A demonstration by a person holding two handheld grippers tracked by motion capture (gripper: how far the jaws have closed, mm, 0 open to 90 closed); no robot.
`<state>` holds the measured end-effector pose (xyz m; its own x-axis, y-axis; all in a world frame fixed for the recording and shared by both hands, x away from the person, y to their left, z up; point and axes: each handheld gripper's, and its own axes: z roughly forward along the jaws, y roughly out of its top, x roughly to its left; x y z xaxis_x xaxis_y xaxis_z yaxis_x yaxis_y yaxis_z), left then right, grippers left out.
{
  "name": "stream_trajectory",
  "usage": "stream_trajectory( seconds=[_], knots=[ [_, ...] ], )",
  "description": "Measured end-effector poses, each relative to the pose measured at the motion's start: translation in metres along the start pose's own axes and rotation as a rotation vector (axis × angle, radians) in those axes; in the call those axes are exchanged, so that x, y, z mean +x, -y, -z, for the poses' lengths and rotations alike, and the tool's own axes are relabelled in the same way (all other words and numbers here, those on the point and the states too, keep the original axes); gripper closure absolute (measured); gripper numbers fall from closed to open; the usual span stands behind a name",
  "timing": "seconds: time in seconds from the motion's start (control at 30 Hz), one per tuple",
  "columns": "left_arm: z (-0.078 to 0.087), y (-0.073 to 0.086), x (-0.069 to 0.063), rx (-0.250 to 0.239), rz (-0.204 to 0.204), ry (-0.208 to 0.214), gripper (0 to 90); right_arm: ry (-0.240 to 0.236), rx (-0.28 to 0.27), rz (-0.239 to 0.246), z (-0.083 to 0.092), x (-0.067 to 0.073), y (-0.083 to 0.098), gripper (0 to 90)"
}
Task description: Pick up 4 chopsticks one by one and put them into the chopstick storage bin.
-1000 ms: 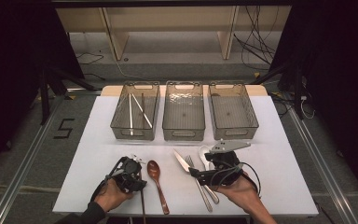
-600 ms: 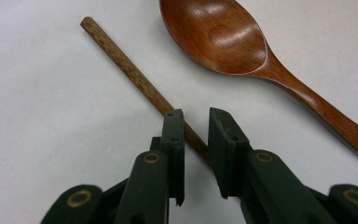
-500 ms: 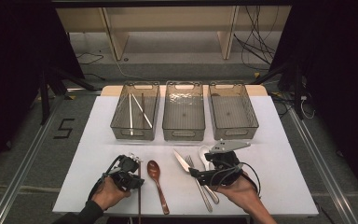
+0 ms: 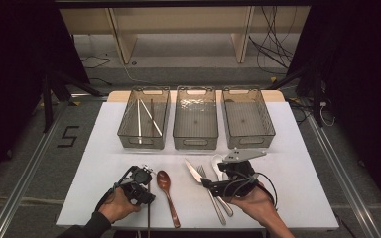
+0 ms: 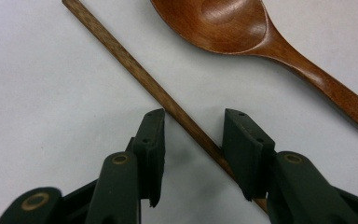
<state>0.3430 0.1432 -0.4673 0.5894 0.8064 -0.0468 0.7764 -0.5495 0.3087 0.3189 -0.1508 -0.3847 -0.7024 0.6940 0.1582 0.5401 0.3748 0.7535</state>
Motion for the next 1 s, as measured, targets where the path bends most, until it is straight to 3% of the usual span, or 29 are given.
stream_trajectory(
  seconds=[0.33, 0.53, 0.73, 1.0],
  knots=[
    [0.001, -0.002, 0.002, 0.026, -0.042, -0.008, 67.8, 0.001, 0.000, 0.003, 0.000, 0.001, 0.000, 25.5],
    [0.001, -0.002, 0.005, 0.019, -0.028, -0.007, 74.7, 0.002, -0.002, 0.002, 0.000, 0.000, 0.000, 25.5],
    [0.001, -0.002, 0.013, 0.012, 0.014, 0.021, 82.5, 0.003, 0.000, 0.003, 0.000, 0.000, 0.000, 25.5],
    [0.001, -0.002, 0.018, 0.009, 0.025, 0.047, 83.8, 0.002, 0.001, 0.004, 0.000, 0.000, 0.000, 25.5]
  ],
)
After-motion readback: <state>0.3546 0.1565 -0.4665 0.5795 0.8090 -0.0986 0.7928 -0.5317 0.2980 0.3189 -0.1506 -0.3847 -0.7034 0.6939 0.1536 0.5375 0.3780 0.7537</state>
